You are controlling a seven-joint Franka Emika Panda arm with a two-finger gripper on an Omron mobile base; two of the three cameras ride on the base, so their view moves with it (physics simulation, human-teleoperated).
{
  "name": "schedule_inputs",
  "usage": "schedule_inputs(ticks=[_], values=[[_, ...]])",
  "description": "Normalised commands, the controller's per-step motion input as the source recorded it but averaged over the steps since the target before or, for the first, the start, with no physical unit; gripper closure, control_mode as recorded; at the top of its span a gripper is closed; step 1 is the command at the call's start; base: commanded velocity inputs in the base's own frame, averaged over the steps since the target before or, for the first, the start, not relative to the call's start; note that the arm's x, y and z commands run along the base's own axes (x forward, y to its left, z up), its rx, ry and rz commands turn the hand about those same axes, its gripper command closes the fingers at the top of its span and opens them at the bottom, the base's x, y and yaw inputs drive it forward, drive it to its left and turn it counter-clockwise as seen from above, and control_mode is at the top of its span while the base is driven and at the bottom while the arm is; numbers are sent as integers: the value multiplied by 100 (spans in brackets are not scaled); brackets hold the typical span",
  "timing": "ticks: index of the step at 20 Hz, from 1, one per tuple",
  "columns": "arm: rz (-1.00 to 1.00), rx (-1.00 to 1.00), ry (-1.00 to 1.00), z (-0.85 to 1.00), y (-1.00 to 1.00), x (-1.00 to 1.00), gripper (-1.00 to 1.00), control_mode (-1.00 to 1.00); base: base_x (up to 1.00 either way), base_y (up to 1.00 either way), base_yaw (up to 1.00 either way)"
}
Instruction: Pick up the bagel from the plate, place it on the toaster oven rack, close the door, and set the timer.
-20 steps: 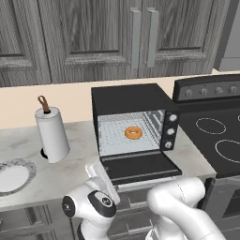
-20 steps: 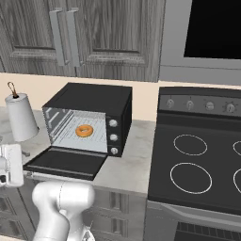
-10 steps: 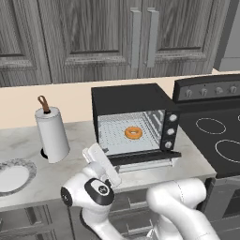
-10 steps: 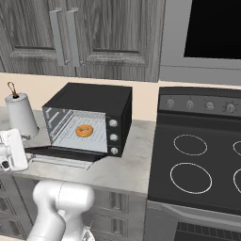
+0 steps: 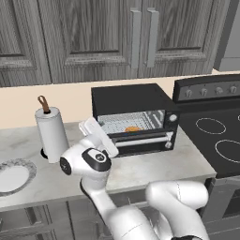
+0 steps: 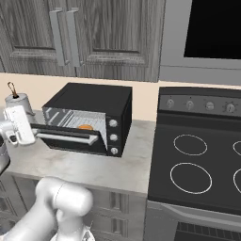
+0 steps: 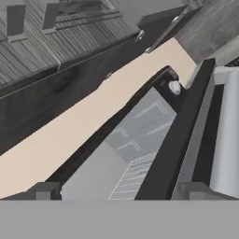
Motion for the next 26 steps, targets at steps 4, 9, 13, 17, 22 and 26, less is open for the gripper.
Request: schedule_inputs(ticks=[4,9,13,17,22,26], values=[[0,0,-4,0,0,85,-100,-100,0,0,0],[1,0,0,-9,1,92,-100,-100,0,0,0],[2,0,0,-10,2,61,-100,-100,0,0,0],[3,0,0,-12,1,59,-100,-100,0,0,0],[3,0,-1,-10,0,47,-100,-100,0,0,0],[10,0,-19,22,-1,-86,-100,-100,0,0,0]])
